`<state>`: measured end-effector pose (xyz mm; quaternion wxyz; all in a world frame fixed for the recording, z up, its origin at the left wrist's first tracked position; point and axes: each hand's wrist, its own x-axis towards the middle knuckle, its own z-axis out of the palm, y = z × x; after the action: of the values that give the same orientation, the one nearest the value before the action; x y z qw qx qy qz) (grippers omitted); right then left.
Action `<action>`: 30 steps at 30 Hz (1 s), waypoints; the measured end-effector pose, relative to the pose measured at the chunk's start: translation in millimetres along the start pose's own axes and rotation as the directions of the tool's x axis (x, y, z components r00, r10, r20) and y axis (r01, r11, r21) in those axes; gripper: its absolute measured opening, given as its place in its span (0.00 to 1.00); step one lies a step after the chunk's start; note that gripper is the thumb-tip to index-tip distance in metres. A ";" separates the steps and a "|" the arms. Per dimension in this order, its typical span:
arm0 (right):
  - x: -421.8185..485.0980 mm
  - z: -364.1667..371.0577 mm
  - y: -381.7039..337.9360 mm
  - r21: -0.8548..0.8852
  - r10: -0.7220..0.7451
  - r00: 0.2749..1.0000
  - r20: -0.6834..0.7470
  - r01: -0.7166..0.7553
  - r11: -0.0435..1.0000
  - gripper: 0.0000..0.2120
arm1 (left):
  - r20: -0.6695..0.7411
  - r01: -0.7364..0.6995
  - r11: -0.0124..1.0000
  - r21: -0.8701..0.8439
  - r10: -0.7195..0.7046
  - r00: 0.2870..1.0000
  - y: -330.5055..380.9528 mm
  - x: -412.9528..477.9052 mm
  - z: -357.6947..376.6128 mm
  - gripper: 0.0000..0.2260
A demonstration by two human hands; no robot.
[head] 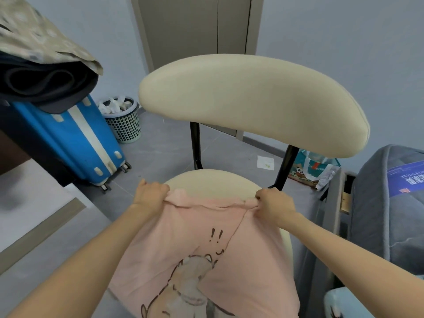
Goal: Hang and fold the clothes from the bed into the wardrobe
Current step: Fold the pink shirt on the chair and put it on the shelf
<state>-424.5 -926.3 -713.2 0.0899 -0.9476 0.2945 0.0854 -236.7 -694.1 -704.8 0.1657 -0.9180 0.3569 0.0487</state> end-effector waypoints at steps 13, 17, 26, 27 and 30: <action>36.3 -79.5 -31.2 0.295 0.032 0.941 -0.336 0.073 0.953 0.02 | -0.276 0.269 0.960 -0.074 -0.279 0.920 -31.5 12.5 -61.2 0.09; 27.2 -69.7 -31.2 0.327 0.061 0.947 -0.315 0.048 0.944 0.05 | -0.277 0.225 0.972 -0.066 -0.235 0.932 -35.4 -1.0 -49.9 0.09; -60.9 -47.6 -24.6 0.268 -0.166 0.953 -0.254 0.234 0.935 0.09 | -0.352 -0.042 0.971 -0.236 -0.046 0.935 -38.8 -97.1 -10.7 0.08; -74.6 -44.4 -24.3 0.254 -0.204 0.951 -0.233 0.262 0.931 0.09 | -0.374 -0.101 0.957 -0.272 -0.009 0.927 -39.7 -109.9 -4.3 0.09; -110.1 -26.8 -22.3 0.179 -0.307 0.942 -0.134 0.327 0.928 0.18 | -0.337 -0.179 0.947 -0.267 0.082 0.938 -38.4 -146.0 16.3 0.15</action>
<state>-498.2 -854.3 -661.0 0.1812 -0.9721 0.1488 -0.0096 -318.5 -568.8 -679.5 -0.0367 -0.9019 0.4286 -0.0381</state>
